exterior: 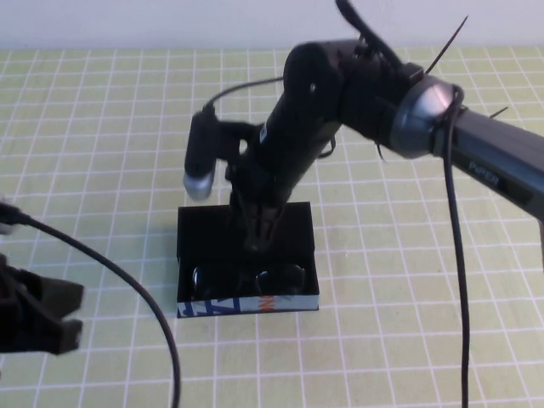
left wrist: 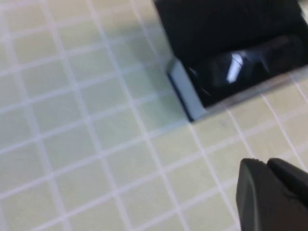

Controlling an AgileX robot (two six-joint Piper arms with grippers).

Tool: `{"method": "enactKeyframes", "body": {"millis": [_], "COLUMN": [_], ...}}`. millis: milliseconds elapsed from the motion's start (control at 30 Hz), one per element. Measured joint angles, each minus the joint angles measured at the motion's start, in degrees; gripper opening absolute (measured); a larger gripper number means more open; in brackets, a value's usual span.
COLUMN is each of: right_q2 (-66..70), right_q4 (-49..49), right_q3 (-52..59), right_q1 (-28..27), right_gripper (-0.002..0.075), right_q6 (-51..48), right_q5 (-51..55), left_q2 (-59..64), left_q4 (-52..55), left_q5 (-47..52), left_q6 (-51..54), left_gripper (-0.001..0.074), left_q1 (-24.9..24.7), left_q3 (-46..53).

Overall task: Return glasses to glasses case
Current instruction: Place the glasses in the glasses case, then close the glasses case

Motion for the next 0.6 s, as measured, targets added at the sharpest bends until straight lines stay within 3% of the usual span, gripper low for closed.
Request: {"method": "enactKeyframes", "body": {"millis": [100,233,600], "right_q2": [-0.7,-1.5,2.1], "right_q4": [0.0,0.3,11.5], "right_q3": [-3.7,-7.2,-8.0], "right_q1": [-0.7,-2.6,-16.0], "right_gripper": [0.0013,-0.001,-0.0015], "right_q6": [5.5,13.9,26.4], "right_q5": [-0.5,-1.2,0.6], "left_q2": [3.5,11.2,28.1], "left_q4": [-7.1,-17.7,-24.1], "left_q5": [3.0,1.3,-26.1], "left_q6": [8.8,20.0,24.0], "left_gripper": [-0.0001,-0.0001,-0.0001], "left_q1": [-0.5,-4.2,-24.6], "left_q3": [0.9,4.4,6.8]}}
